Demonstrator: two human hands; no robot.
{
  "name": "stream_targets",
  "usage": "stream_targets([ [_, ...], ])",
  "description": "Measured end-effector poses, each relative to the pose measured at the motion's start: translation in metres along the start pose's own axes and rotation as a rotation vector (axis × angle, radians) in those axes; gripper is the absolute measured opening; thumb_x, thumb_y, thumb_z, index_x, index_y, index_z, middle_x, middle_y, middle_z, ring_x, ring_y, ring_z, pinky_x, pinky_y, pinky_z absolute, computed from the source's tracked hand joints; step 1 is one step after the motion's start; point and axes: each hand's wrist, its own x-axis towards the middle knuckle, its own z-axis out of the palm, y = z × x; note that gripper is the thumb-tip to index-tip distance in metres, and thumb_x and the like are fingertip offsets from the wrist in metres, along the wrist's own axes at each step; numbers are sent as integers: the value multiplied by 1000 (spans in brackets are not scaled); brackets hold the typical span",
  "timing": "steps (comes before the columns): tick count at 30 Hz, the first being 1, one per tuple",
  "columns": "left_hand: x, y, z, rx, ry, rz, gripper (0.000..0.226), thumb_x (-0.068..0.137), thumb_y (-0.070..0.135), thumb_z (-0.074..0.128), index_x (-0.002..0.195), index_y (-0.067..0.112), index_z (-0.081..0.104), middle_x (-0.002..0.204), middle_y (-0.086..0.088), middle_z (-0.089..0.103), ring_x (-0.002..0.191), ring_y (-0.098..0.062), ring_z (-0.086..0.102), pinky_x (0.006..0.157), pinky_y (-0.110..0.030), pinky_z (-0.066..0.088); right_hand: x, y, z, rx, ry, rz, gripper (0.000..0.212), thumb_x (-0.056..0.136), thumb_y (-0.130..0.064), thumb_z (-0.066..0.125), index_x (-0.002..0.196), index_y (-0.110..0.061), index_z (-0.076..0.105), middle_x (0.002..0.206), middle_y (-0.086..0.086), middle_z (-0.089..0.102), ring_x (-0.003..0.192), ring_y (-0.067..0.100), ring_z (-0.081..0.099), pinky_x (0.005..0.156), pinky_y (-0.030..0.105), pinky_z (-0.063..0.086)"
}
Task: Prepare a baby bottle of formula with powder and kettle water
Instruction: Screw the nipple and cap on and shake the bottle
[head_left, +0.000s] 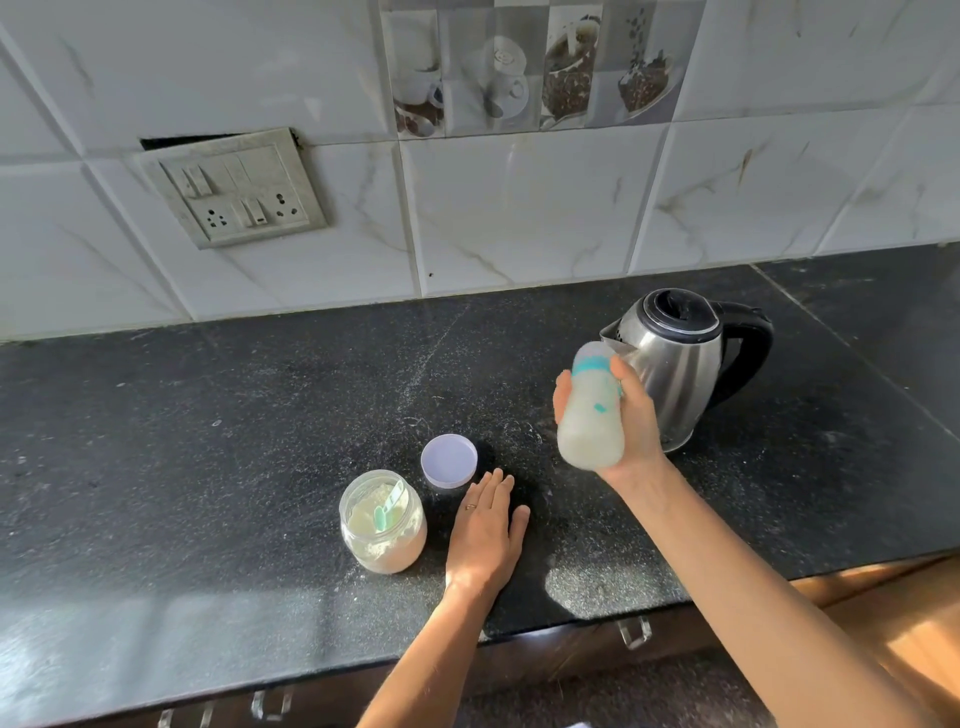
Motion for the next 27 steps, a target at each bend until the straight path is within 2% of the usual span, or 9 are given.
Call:
stream_targets([
  [2, 0, 0, 1, -7, 3, -3, 64, 92, 50, 19, 141, 16, 41, 152, 0, 34, 143, -12, 22, 113, -19, -2, -5, 3, -5, -158, -196, 86, 55, 72, -30, 75, 122, -16, 58, 95, 10, 59, 67, 20, 61, 61, 30, 56],
  [4, 0, 0, 1, -4, 4, -3, 65, 91, 51, 17, 142, 17, 41, 152, 0, 34, 143, -11, 21, 112, -18, -3, -7, 1, -4, -230, -273, 76, 49, 77, -30, 67, 124, -19, 60, 100, 11, 60, 67, 20, 60, 62, 29, 56],
  [8, 0, -1, 1, -4, -6, -8, 64, 93, 51, 16, 143, 17, 39, 153, 2, 31, 143, -10, 19, 112, -17, -5, 0, -2, -2, -79, 8, -38, 39, 76, -47, 66, 96, -14, 60, 84, 6, 56, 63, 17, 64, 53, 26, 55],
  [14, 1, -1, 0, -4, 1, -10, 58, 96, 48, 21, 143, 17, 39, 153, 1, 32, 143, -11, 20, 113, -18, -3, -7, 5, -2, -305, -26, -82, 51, 40, -45, 92, 82, -19, 79, 79, 5, 68, 73, 14, 66, 69, 25, 58],
  [16, 1, 0, 0, -2, -4, -7, 64, 93, 51, 15, 143, 18, 38, 153, 1, 31, 144, -11, 19, 112, -17, -4, -6, 5, 1, -294, 44, -128, 56, 55, -49, 83, 101, -17, 76, 87, 5, 73, 84, 14, 67, 76, 25, 56],
  [19, 0, 0, 0, -3, -2, -3, 67, 91, 53, 14, 143, 18, 38, 154, 2, 31, 144, -10, 18, 112, -17, -5, 1, -1, -3, -205, 37, -121, 54, 89, -43, 54, 138, -20, 46, 117, 15, 67, 105, 25, 65, 81, 32, 58],
  [22, 1, -2, 2, -8, 4, -10, 51, 100, 42, 32, 144, 18, 38, 154, 2, 31, 144, -10, 18, 113, -18, -3, 3, -7, -1, -130, 23, -19, 51, 92, -43, 52, 135, -18, 47, 123, 18, 64, 93, 26, 69, 74, 33, 59],
  [25, 1, -1, 1, -18, 7, -12, 48, 100, 39, 35, 144, 18, 38, 154, 3, 31, 144, -9, 17, 113, -18, -3, 5, -8, -2, 135, 57, -5, 53, 87, -43, 60, 126, -9, 51, 108, 15, 67, 76, 22, 69, 70, 30, 58],
  [27, 0, -1, 1, -13, 5, -6, 49, 100, 40, 34, 144, 18, 37, 154, 3, 29, 144, -9, 16, 112, -17, -5, 0, -7, -2, 103, -45, 96, 59, 76, -39, 73, 121, -7, 52, 100, 11, 64, 73, 21, 67, 65, 30, 60],
])
